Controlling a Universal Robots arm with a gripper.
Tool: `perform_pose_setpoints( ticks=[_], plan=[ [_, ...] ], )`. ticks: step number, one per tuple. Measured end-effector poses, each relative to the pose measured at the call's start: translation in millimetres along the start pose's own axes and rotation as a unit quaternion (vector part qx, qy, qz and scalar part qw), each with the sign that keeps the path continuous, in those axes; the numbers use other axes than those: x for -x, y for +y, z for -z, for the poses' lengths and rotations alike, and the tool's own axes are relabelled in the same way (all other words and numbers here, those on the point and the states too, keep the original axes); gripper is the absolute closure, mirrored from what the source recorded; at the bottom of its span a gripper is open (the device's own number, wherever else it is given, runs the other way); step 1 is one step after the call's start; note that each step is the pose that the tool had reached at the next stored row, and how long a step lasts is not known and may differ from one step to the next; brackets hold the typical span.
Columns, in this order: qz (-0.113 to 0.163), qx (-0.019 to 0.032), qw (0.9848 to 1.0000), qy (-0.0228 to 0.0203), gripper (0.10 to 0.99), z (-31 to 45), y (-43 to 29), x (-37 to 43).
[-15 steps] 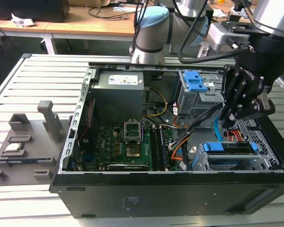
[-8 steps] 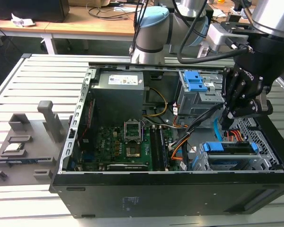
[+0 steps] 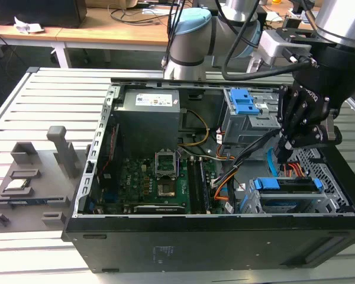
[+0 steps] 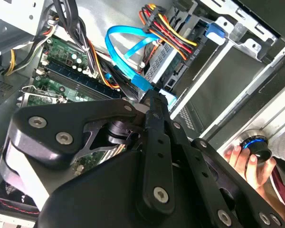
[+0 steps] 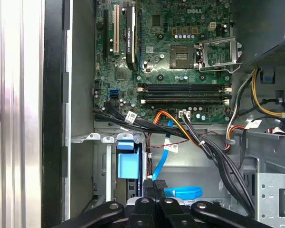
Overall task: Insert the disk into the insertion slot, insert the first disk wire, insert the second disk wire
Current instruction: 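Insert the second disk wire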
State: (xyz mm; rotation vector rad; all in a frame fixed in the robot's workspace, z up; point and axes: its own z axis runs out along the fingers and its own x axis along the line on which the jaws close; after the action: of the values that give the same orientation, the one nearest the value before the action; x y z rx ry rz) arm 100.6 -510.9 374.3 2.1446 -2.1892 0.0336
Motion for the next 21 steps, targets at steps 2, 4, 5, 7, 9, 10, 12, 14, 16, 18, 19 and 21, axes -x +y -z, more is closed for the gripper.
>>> perform_pose_setpoints(
  ticks=[2,4,5,7,9,10,12,14,16,18,19,21],
  plan=[
    [0.0,0.0,1.0,0.0,0.984,-0.7,-0.1,-3.8],
    [0.0,0.0,1.0,0.0,0.984,-1.8,-0.3,-7.8],
    [0.0,0.0,1.0,0.0,0.984,-2.5,-0.4,-9.9],
    [0.0,0.0,1.0,0.0,0.984,-4.2,-0.6,-13.3],
    [0.0,0.0001,1.0,-0.0001,0.984,-7.4,-1.7,-16.4],
    [0.0,0.0003,1.0,0.0,0.984,-8.9,-2.7,-16.6],
    [0.0,0.0004,1.0,0.0,0.984,-16.1,-5.7,-16.9],
    [0.0,0.0005,1.0,0.0,0.984,-18.6,-11.0,-17.0],
    [0.0,0.0005,1.0,0.0002,0.984,-20.2,-12.6,-18.0],
    [0.0,0.0005,1.0,0.0001,0.984,-21.5,-13.4,-20.1],
    [0.0,0.0005,1.0,0.0001,0.984,-22.4,-14.3,-22.8],
    [0.0,0.0006,1.0,0.0001,0.984,-24.4,-17.7,-24.4]
  ],
)
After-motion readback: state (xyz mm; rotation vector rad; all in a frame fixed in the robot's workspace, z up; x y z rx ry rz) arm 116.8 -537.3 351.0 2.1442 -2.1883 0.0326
